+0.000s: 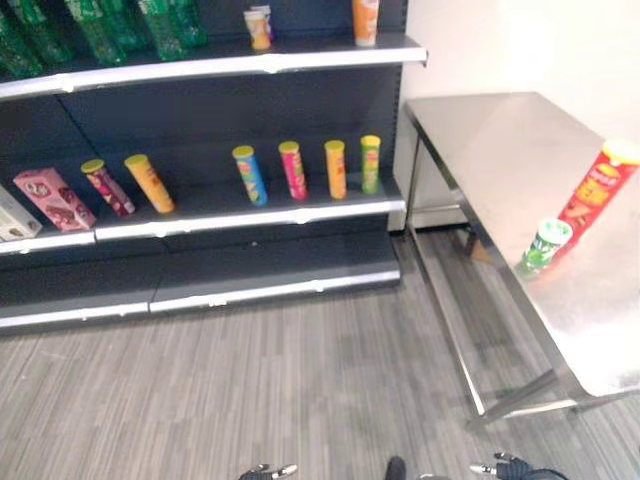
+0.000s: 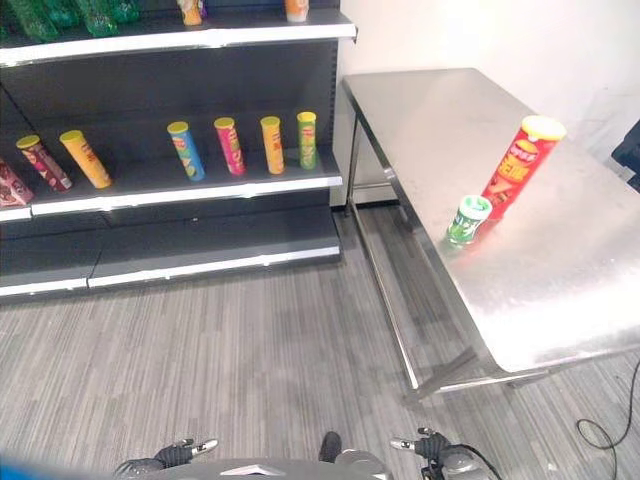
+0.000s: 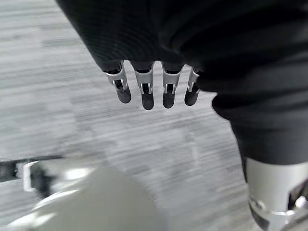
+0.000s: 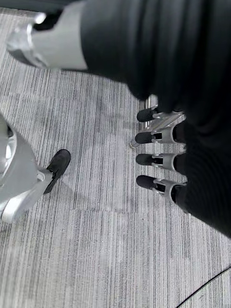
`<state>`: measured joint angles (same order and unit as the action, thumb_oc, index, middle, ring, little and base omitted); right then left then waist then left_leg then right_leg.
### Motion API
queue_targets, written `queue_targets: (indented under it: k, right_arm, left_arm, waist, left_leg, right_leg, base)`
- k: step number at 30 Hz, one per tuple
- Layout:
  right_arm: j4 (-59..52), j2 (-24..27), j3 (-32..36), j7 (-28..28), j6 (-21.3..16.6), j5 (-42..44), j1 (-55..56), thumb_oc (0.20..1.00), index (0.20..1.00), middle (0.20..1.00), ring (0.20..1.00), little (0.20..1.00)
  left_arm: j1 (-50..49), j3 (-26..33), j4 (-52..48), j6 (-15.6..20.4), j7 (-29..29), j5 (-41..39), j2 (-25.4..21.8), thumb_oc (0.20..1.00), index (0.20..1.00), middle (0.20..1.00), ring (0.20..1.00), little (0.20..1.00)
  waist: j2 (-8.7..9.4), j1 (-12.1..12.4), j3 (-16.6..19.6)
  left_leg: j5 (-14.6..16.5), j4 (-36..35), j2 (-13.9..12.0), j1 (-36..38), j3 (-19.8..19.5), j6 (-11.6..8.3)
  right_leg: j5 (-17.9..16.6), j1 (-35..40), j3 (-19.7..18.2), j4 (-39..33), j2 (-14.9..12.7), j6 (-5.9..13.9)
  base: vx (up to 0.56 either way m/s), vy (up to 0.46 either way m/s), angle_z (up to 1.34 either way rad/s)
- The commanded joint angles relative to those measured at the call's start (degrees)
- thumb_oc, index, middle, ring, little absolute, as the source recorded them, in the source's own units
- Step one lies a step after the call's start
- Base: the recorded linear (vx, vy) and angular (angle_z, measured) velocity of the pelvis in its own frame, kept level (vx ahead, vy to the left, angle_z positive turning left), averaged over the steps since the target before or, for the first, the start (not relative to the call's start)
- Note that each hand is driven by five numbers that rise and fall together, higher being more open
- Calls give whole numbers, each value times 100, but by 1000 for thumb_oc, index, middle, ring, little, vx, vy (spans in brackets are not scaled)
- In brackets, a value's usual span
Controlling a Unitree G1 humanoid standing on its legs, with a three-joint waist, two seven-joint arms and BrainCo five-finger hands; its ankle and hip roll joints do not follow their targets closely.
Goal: Put the goods on the table back onto the shelves and tidy them up.
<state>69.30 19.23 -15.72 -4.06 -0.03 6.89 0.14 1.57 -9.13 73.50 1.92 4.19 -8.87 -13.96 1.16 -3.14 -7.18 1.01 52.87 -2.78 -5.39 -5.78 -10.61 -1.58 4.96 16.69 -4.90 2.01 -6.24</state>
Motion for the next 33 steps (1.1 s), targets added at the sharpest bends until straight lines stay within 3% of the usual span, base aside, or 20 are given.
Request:
queue_targets:
  k: [1,3,5,9,11,14,23,24,30,33]
  right_arm:
    - [68,36,-57,102,-8,187,-106,1000,1000,1000,1000,1000]
    - [97,24,-67,134,-16,171,-118,1000,1000,1000,1000,1000]
    - [121,33,-67,141,-18,143,-118,1000,1000,1000,1000,1000]
    - [168,97,-30,191,-71,85,-145,1000,1000,1000,1000,1000]
    - [170,113,23,168,-73,74,-135,1000,1000,1000,1000,1000]
    - [229,139,201,227,-63,104,-68,1000,1000,1000,1000,1000]
    - [489,227,762,277,-5,395,-50,1000,1000,1000,1000,1000]
    - [571,322,1033,295,0,563,-16,1000,1000,1000,1000,1000]
    - [844,650,1705,349,14,833,198,1000,1000,1000,1000,1000]
    - [703,995,2627,329,-53,1822,379,1000,1000,1000,1000,1000]
  left_arm:
    - [16,-79,-357,17,-109,-261,-408,1000,1000,1000,1000,1000]
    - [14,-77,-317,50,-127,-255,-376,1000,1000,1000,1000,1000]
    - [11,-101,-295,61,-132,-248,-362,1000,1000,1000,1000,1000]
    - [28,-117,-240,102,-149,-308,-364,1000,1000,1000,1000,1000]
    - [15,-115,-129,93,-132,-288,-344,1000,1000,1000,1000,1000]
    - [-33,-107,-83,83,-129,-232,-333,1000,1000,1000,1000,1000]
    - [-2,-39,-160,136,-127,-216,-542,1000,1000,1000,1000,1000]
    - [24,31,-199,153,-135,-271,-630,1000,1000,1000,1000,1000]
    - [29,100,-173,163,-86,-215,-750,1000,1000,1000,1000,1000]
    - [27,165,-198,164,-32,-235,-789,1000,1000,1000,1000,1000]
  waist:
    - [252,68,-335]
    - [294,146,-379]
    - [255,187,-367]
    - [89,362,-360]
    - [32,349,-323]
    - [17,300,-189]
    - [141,238,83]
    - [176,187,106]
    - [236,56,112]
    - [255,-110,57]
  left_leg:
    - [-69,-1072,-298,170,874,582]
    - [300,-1979,-379,-91,1016,685]
    - [272,-3083,-349,-175,946,629]
    - [-560,-4720,-53,-473,-22,400]
    - [-595,-5122,-66,-329,-181,361]
    - [-538,-5102,-39,-120,-136,396]
    - [-78,-4938,41,134,580,723]
    - [46,-4902,75,163,768,809]
    - [219,-4905,138,231,994,949]
    - [302,-4954,182,318,1086,1039]
  right_leg:
    - [517,42,-380,48,-289,720]
    - [577,169,-460,16,-351,819]
    - [642,216,-515,17,-391,870]
    - [852,538,-740,-10,-242,900]
    - [953,655,-884,45,-211,917]
    - [982,642,-1007,110,-318,991]
    - [906,440,-1351,398,-771,1314]
    - [836,273,-1435,522,-876,1421]
    - [729,-8,-1543,778,-991,1602]
    - [698,-182,-1643,1066,-1028,1705]
  base:
    - [238,-62,-16]
    - [185,43,-25]
    - [151,112,-26]
    - [213,132,-21]
    - [204,141,-59]
    - [206,200,-70]
    - [116,168,-44]
    - [59,239,-53]
    - [41,166,-38]
    - [42,173,-26]
